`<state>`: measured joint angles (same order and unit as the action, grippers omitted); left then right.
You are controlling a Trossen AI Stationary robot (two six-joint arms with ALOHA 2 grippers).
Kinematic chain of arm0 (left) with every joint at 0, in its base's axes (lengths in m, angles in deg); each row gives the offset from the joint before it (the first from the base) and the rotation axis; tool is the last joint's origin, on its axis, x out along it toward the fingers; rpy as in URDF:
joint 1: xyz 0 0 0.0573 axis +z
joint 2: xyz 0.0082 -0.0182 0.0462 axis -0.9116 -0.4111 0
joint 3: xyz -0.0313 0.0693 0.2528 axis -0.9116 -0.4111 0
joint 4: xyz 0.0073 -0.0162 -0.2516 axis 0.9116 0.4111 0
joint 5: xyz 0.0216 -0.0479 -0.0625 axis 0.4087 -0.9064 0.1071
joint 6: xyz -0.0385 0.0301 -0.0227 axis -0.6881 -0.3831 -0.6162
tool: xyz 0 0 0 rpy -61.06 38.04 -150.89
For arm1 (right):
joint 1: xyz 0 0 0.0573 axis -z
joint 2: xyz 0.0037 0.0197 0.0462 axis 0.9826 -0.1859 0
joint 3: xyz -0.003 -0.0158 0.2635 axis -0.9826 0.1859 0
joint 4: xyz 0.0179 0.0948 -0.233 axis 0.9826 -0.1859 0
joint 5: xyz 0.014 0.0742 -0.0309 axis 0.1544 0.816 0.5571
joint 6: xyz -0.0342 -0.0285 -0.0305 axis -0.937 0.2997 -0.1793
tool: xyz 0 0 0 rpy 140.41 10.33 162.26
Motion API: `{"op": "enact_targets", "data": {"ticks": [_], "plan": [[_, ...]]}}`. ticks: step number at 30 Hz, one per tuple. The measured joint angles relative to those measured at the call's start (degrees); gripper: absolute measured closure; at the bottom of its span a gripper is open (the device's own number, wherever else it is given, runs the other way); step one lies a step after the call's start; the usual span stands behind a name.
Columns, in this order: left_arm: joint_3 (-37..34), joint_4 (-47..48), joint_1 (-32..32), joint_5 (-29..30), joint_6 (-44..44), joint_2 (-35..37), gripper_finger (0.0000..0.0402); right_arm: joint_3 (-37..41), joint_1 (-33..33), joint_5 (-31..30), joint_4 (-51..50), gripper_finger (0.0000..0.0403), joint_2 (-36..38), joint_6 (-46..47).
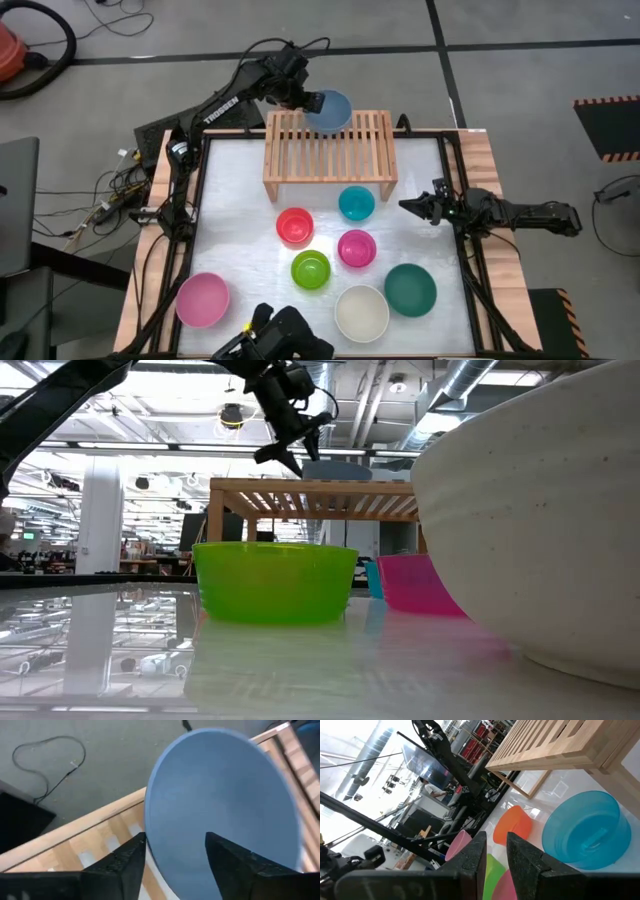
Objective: Place and stack bowls onto a shelf
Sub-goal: Put the left blue bowl on the shelf, then stack the left pink bowl on top of the blue bowl on the shelf
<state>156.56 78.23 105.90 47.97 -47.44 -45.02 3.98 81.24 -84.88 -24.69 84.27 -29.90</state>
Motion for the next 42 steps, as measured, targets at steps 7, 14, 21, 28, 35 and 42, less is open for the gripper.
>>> {"op": "enact_targets", "data": {"ticks": [7, 14, 21, 28, 35, 42], "plan": [[3.98, 2.42, 0.06, -0.46, 4.63, 1.79, 0.02, 0.0, 0.0, 0.0, 0.0, 0.03, 0.0, -0.02], [4.77, 16.7, -0.24, -3.02, 13.97, 6.71, 0.02, 0.0, 0.0, 0.02, -0.02, 0.03, 0.0, -0.02], [2.54, 26.94, -10.76, -11.14, 24.78, 17.77, 0.02, 0.0, 0.0, 0.02, -0.02, 0.03, 0.0, -1.47], [1.15, 27.22, -31.1, -3.56, 26.47, 27.99, 0.02, 0.0, 0.0, 0.04, -0.1, 0.03, -0.02, -1.92], [-8.42, 27.63, -45.92, 2.42, 6.73, 32.21, 0.02, 0.0, 0.0, 0.02, -0.09, 0.03, -0.02, -2.95], [-27.26, 27.88, -56.52, 2.5, -20.53, 32.91, 0.02, 0.0, 0.0, 0.02, -0.07, 0.03, -0.07, -2.95]]}}
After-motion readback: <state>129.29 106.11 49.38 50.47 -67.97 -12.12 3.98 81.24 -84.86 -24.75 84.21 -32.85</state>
